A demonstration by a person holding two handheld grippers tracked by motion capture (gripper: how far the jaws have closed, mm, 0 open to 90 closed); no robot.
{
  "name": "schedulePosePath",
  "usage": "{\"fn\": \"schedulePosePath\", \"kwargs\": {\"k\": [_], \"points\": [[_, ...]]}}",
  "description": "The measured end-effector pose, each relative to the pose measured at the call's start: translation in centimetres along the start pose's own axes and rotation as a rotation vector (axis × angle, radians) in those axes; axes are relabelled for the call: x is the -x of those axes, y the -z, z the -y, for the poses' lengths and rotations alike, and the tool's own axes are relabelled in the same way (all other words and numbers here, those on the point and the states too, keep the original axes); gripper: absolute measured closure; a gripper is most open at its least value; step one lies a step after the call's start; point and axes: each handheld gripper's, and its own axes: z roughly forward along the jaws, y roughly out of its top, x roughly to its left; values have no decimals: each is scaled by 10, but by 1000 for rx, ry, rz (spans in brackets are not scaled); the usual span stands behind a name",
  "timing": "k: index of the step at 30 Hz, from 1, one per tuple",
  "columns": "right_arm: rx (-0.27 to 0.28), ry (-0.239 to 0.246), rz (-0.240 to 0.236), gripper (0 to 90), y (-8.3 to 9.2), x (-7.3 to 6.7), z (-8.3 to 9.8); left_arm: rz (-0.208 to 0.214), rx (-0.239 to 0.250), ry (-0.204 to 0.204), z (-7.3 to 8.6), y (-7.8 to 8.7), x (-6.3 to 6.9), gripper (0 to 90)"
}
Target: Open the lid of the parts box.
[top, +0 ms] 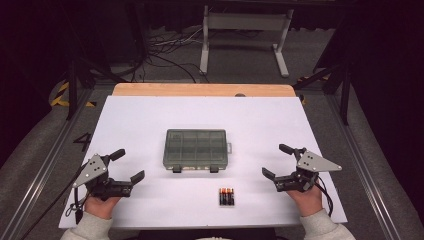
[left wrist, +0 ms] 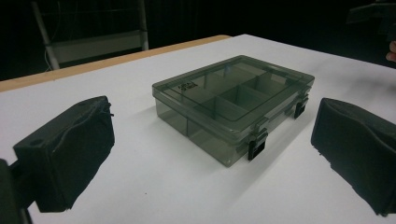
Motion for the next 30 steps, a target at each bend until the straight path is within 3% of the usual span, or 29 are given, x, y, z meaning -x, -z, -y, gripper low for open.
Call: {"fn": "schedulePosePath", "kwargs": {"k": [8, 22, 28, 30], "points": [[15, 8, -8, 22, 1, -1, -2, -9, -13, -21, 0, 0, 0, 0], [9, 14, -14, 21, -2, -2, -2, -6, -21, -17, -2, -3, 0, 2], [9, 17, -32, 21, -7, -4, -14, -7, -17, -23, -13, -13, 1, 2], [9, 22, -42, 21, -11, -6, -19, 12, -20, -32, -19, -17, 3, 2]]}}
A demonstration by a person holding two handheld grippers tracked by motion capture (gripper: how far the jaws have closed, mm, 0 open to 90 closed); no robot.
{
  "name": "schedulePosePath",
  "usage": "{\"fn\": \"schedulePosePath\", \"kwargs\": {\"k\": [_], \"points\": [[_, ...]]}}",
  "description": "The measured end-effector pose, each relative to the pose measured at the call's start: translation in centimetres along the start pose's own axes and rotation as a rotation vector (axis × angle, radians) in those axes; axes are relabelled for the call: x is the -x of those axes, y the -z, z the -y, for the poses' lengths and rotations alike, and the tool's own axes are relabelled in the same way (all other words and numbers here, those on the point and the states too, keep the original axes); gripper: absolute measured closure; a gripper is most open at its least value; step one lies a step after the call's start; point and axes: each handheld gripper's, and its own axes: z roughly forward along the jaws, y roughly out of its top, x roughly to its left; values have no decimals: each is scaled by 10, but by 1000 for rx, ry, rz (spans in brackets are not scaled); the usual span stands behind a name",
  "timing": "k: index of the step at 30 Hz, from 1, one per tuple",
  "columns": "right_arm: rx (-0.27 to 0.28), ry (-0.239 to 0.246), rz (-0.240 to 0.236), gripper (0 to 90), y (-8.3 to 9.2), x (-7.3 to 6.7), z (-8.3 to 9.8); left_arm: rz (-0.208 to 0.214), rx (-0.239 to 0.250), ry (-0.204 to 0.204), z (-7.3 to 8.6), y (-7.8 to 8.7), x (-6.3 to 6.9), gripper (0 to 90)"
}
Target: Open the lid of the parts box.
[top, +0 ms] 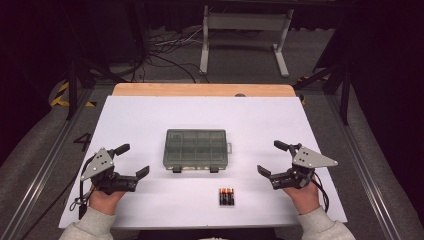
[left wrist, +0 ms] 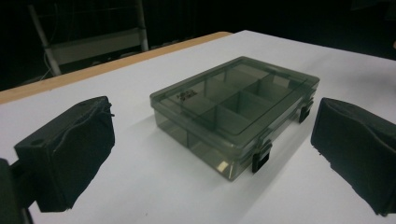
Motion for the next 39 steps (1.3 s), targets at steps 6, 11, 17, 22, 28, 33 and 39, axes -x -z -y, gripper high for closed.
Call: {"fn": "schedulePosePath", "kwargs": {"k": [6, 11, 17, 22, 28, 33, 39], "points": [[-12, 13, -33, 20, -16, -2, -12, 29, 13, 1, -11, -11, 3, 2], [-20, 23, -67, 19, -31, -7, -19, 43, 18, 7, -17, -17, 3, 2], [-51, 60, -79, 18, -46, -10, -28, 59, -7, -32, -25, -27, 1, 2], [-36, 57, -102, 18, -57, -10, -36, 70, -2, -11, -27, -32, -3, 2], [-39, 48, -120, 19, -68, -10, -38, 82, -2, -11, -31, -39, -5, 2], [-45, 61, -134, 19, -74, -11, -41, 110, 10, -3, -32, -39, -12, 2], [-69, 57, -149, 19, -79, -10, -37, 129, -25, -19, -28, -40, -13, 3]]}}
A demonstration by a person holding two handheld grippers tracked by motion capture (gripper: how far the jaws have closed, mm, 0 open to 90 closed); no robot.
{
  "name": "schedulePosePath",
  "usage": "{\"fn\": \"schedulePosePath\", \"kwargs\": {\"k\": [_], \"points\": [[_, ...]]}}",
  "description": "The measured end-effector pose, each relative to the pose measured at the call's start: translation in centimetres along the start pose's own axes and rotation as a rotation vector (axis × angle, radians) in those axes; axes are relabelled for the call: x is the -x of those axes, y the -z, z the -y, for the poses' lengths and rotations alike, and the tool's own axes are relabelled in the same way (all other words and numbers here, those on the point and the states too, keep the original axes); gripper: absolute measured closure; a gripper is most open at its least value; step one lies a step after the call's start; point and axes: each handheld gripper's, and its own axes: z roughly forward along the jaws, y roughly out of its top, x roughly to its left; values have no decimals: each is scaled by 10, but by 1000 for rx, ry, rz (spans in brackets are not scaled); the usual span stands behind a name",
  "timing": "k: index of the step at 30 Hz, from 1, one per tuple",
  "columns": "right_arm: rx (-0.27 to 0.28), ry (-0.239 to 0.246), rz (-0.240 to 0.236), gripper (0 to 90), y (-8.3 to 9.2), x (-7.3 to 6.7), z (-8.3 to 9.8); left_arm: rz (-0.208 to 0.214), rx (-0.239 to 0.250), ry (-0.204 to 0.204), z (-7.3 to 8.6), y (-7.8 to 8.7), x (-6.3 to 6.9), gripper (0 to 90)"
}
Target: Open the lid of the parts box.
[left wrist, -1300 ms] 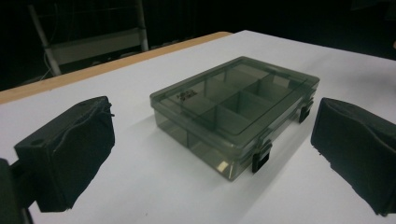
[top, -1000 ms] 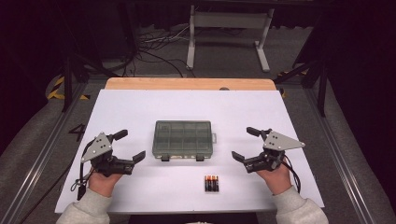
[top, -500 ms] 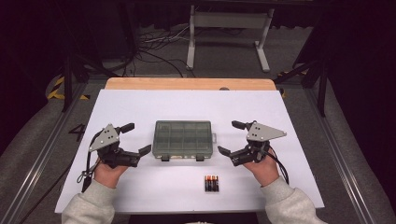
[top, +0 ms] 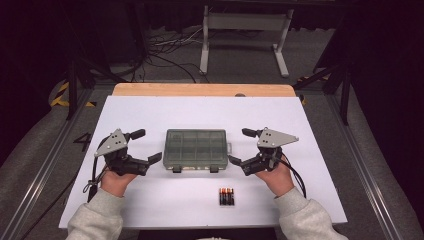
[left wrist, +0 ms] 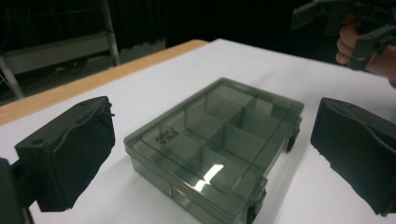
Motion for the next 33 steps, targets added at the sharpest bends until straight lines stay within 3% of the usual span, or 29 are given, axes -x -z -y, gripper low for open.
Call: {"fn": "schedulePosePath", "kwargs": {"k": [5, 15, 23, 33], "points": [[-61, 26, -25, 45, -7, -6, 6, 2, -30, -11, 7, -5, 2, 6], [-165, -36, -61, 58, -17, -6, 23, 11, -105, 1, 19, -7, -2, 14], [-282, -69, -82, 78, -26, -10, 36, 43, -219, -6, 30, -18, -2, 20], [-350, -75, -87, 93, -32, -14, 48, 76, -292, -3, 38, -25, -2, 27]]}}
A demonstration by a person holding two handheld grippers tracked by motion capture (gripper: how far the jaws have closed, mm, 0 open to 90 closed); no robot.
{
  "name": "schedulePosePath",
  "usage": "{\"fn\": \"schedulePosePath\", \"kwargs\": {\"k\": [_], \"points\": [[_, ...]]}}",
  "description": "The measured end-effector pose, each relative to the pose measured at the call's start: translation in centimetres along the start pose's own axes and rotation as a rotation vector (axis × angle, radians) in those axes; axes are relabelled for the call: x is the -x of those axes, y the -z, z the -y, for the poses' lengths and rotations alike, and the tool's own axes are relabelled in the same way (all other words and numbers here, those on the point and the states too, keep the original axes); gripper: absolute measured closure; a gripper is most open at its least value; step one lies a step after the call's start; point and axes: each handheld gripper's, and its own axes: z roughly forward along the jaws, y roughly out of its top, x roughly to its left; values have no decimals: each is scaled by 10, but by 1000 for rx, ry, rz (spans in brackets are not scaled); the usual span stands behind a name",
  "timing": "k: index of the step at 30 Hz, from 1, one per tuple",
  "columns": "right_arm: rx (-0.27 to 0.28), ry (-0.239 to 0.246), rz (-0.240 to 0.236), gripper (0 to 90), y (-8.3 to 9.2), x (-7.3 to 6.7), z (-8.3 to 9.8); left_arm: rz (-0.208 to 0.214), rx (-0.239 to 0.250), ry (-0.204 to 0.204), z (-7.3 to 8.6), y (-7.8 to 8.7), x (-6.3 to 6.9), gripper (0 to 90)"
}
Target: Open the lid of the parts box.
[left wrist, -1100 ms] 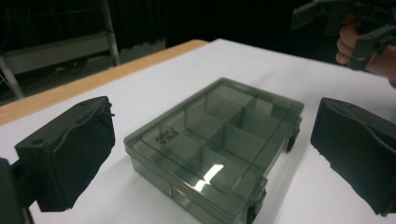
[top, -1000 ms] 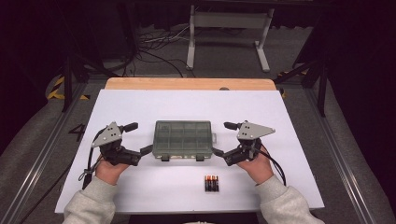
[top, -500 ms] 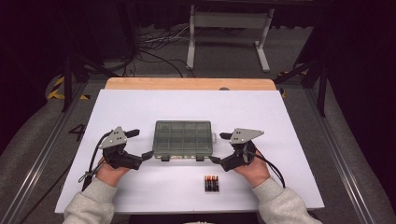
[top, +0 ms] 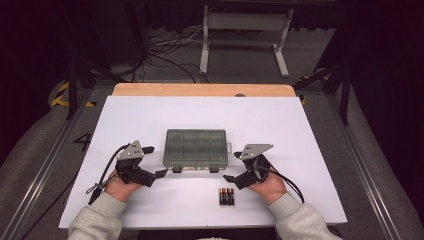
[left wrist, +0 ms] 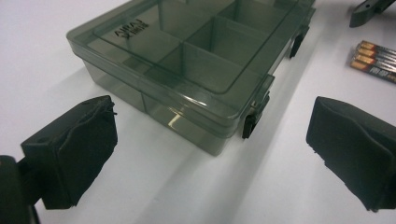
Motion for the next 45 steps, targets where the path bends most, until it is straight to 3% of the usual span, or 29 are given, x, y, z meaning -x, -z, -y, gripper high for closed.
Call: {"fn": "schedulePosePath", "kwargs": {"k": [3, 9, 11, 15, 21, 37, 45], "points": [[9, 1, 2, 135, 1, 0, 0, 3, -3, -2, 0, 0, 1, 33], [16, 30, 3, 384, 4, -3, 1, -7, -4, -15, 1, 1, 2, 214], [16, 35, 6, 409, 4, -3, 1, -3, -6, -18, 2, 1, 2, 280], [30, 24, 16, 543, 6, -3, 1, 9, -24, -28, 2, 1, 1, 365], [34, 18, 17, 643, 6, -2, 2, 24, -75, -13, 5, -5, 1, 461], [15, 16, 21, 737, 4, -2, 3, 34, -93, -21, 6, -4, 1, 671], [9, 18, 19, 751, 2, -2, 4, 31, -98, -22, 6, -3, 1, 703]]}}
